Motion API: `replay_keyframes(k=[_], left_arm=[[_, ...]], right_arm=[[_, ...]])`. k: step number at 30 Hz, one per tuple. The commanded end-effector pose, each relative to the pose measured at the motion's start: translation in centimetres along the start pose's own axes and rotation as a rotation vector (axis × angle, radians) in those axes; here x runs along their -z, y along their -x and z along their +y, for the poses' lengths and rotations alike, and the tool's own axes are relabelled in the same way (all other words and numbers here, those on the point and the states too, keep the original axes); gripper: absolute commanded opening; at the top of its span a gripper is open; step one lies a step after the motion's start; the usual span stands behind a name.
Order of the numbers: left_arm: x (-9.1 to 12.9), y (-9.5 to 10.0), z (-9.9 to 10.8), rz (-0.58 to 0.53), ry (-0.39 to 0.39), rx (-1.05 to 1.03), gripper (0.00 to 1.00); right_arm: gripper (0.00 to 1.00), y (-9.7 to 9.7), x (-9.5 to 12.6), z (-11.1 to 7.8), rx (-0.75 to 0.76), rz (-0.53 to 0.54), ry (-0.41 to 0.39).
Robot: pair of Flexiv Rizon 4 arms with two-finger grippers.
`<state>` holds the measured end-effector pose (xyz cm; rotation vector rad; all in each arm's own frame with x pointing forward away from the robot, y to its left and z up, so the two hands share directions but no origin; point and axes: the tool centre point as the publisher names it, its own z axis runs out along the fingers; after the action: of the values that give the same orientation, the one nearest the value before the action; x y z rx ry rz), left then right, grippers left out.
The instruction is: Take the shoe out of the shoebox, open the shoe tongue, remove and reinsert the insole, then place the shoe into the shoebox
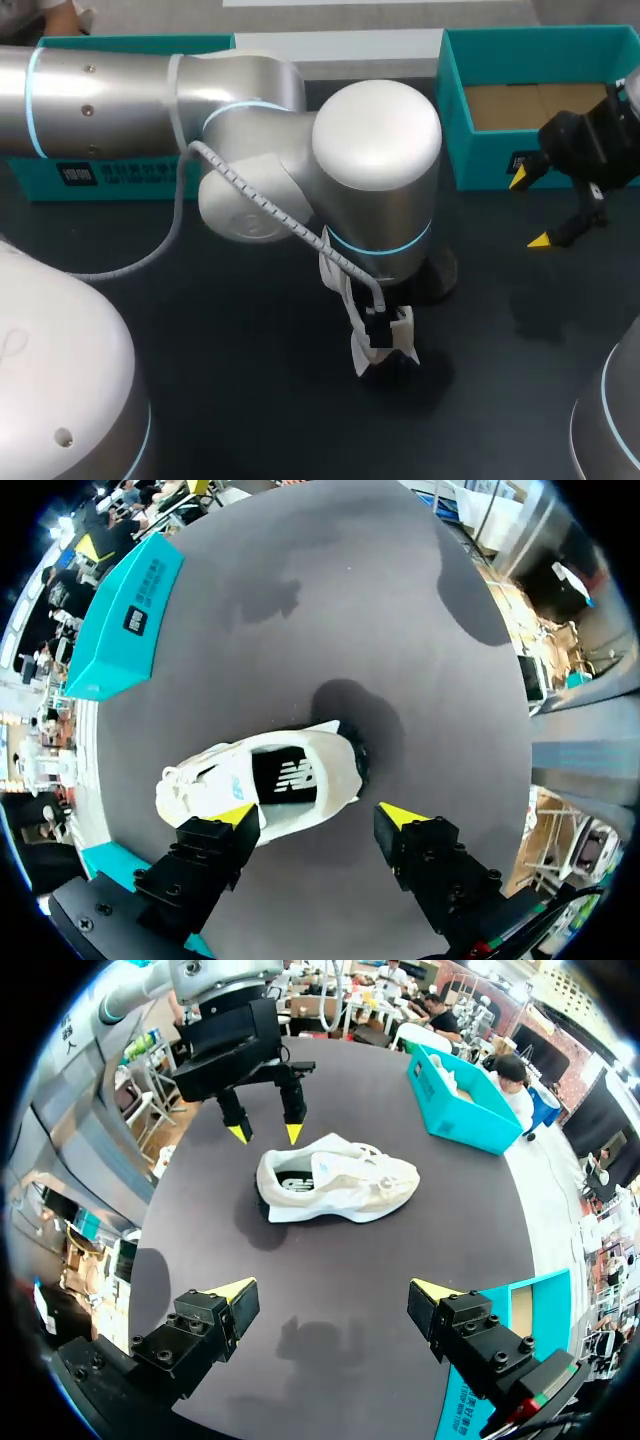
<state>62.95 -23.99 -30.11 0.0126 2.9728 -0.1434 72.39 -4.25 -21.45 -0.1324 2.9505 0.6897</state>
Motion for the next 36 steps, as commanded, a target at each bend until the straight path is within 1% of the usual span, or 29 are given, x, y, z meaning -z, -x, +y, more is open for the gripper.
replay_keyframes(k=[1, 3, 6, 7, 11, 16, 17, 21, 24, 27, 30, 33, 36], left_arm=[[-1.5, -0.6, -0.9, -0.049, -0.061, 0.437, 0.82], [-2.0, -0.7, -1.3, -0.052, -0.061, 0.428, 0.81], [-3.0, -0.9, -1.5, -0.056, -0.071, 0.455, 0.76], [-3.6, -1.0, -1.6, -0.055, -0.061, 0.458, 0.75], [-5.1, -1.4, -1.9, -0.046, -0.054, 0.45, 0.75], [-6.5, -1.5, -2.0, -0.022, -0.035, 0.424, 0.82], [-6.7, -1.6, -2.0, -0.009, -0.033, 0.409, 0.81], [-7.3, -1.8, -2.0, -0.004, -0.023, 0.374, 0.83], [-7.4, -1.8, -2.0, -0.002, -0.019, 0.362, 0.88], [-7.5, -1.7, -2.0, 0.005, -0.016, 0.34, 0.89], [-7.7, -1.8, -1.9, 0.016, -0.01, 0.312, 0.86], [-7.9, -2.1, -1.6, 0.039, 0.0, 0.27, 0.76], [-8.2, -2.2, -1.3, 0.078, 0.015, 0.226, 0.76]], right_arm=[[1.0, 0.0, -0.1, 0.0, -0.001, 0.0, -0.003], [1.0, 0.0, -0.1, 0.0, -0.001, 0.0, -0.003], [1.0, 0.0, -0.1, 0.0, -0.001, 0.0, -0.003], [1.0, 0.0, -0.1, 0.0, -0.001, 0.0, -0.003], [1.0, 0.0, -0.1, 0.0, -0.001, 0.0, -0.003], [1.0, 0.0, -0.1, 0.0, -0.001, 0.0, -0.003], [1.0, 0.0, -0.1, 0.0, -0.001, 0.0, -0.003], [1.0, 0.0, -0.1, 0.0, -0.001, 0.0, -0.003], [1.0, 0.0, -0.1, 0.0, -0.001, 0.0, -0.003], [1.0, 0.0, -0.1, 0.0, -0.001, 0.0, -0.003], [1.0, 0.0, -0.1, 0.0, -0.001, 0.0, -0.003], [1.0, 0.0, -0.1, 0.0, -0.001, 0.0, -0.003], [1.0, 0.0, -0.1, 0.0, -0.001, 0.0, -0.003]])
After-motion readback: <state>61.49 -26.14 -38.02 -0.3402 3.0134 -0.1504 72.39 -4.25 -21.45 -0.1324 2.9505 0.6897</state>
